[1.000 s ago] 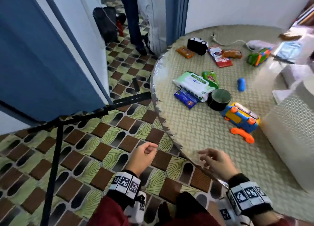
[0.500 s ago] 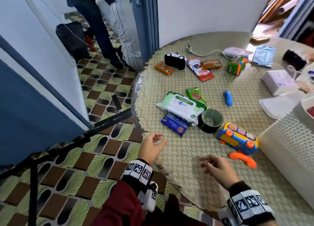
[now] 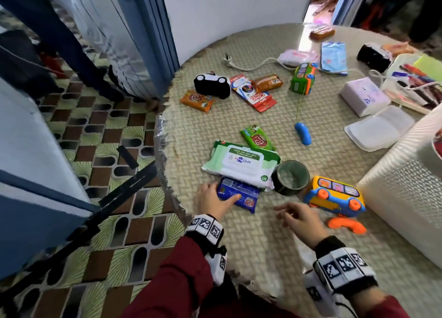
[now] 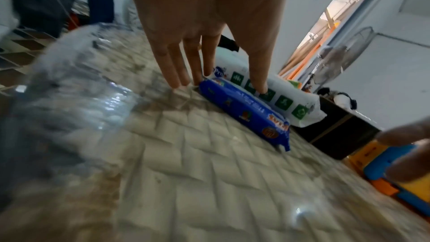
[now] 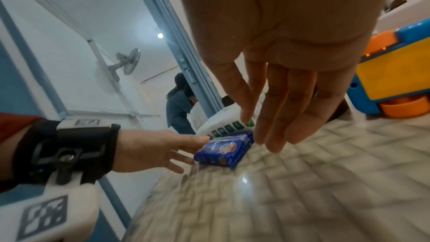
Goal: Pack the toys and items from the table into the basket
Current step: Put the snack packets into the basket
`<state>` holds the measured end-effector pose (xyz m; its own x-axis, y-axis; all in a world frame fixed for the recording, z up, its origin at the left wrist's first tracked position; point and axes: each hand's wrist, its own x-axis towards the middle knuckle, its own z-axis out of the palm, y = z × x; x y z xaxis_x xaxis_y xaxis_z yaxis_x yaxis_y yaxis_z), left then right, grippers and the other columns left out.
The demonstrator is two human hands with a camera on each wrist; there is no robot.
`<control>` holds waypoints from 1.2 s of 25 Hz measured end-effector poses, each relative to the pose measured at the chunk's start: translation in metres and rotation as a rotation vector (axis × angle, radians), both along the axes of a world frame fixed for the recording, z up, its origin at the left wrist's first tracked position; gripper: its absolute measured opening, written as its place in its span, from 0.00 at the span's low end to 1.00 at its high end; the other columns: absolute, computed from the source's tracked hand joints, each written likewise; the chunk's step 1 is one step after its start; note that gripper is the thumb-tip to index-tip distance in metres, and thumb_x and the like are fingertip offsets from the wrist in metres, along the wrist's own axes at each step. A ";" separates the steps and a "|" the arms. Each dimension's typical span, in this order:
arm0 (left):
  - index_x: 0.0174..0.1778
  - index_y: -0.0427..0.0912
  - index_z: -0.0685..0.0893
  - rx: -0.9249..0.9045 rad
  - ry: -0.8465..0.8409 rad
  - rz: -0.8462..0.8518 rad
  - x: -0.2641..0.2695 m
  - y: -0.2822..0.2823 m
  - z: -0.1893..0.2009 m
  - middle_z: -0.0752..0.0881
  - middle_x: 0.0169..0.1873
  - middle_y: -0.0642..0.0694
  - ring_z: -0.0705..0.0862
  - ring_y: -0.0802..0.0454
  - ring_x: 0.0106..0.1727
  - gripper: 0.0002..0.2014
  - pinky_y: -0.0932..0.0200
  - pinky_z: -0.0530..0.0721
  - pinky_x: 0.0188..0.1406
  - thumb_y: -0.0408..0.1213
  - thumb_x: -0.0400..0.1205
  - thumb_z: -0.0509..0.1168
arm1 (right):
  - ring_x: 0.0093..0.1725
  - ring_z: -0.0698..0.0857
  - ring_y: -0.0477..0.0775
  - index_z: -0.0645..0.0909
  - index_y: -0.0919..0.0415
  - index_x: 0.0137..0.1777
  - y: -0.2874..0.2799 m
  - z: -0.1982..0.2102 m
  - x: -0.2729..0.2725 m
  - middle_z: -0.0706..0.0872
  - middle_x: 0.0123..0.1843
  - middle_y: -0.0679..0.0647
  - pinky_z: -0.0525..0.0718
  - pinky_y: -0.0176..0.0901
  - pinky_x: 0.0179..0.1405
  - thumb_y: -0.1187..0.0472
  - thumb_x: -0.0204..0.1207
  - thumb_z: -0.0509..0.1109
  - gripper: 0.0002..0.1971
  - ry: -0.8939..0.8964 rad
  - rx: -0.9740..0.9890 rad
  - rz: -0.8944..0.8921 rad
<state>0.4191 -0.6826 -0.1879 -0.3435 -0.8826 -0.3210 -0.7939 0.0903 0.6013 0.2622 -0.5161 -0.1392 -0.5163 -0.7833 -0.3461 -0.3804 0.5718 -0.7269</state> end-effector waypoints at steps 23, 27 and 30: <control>0.49 0.42 0.84 0.571 1.041 0.386 -0.029 -0.094 0.082 0.91 0.40 0.51 0.88 0.55 0.42 0.04 0.61 0.88 0.39 0.32 0.80 0.68 | 0.52 0.85 0.60 0.83 0.61 0.57 -0.184 0.038 -0.071 0.87 0.48 0.61 0.77 0.43 0.48 0.64 0.76 0.68 0.11 0.175 0.051 -0.204; 0.54 0.43 0.82 0.643 1.031 0.436 -0.044 -0.121 0.079 0.88 0.52 0.44 0.87 0.48 0.52 0.06 0.50 0.87 0.49 0.35 0.82 0.66 | 0.66 0.78 0.63 0.72 0.61 0.70 -0.226 0.009 -0.092 0.78 0.67 0.63 0.77 0.50 0.63 0.53 0.73 0.73 0.27 0.242 0.418 -0.035; 0.59 0.39 0.79 0.634 1.006 0.461 -0.049 -0.132 0.069 0.87 0.55 0.43 0.87 0.48 0.52 0.12 0.56 0.90 0.40 0.32 0.80 0.68 | 0.68 0.75 0.63 0.68 0.59 0.72 -0.233 -0.005 -0.099 0.74 0.69 0.62 0.76 0.52 0.66 0.51 0.65 0.80 0.37 0.287 0.502 0.007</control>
<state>0.3698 -0.8144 -0.1190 -0.3838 -0.7725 -0.5060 0.1536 -0.5937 0.7899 0.1637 -0.7488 -0.1443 -0.6398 -0.5626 -0.5235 -0.5268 0.8171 -0.2342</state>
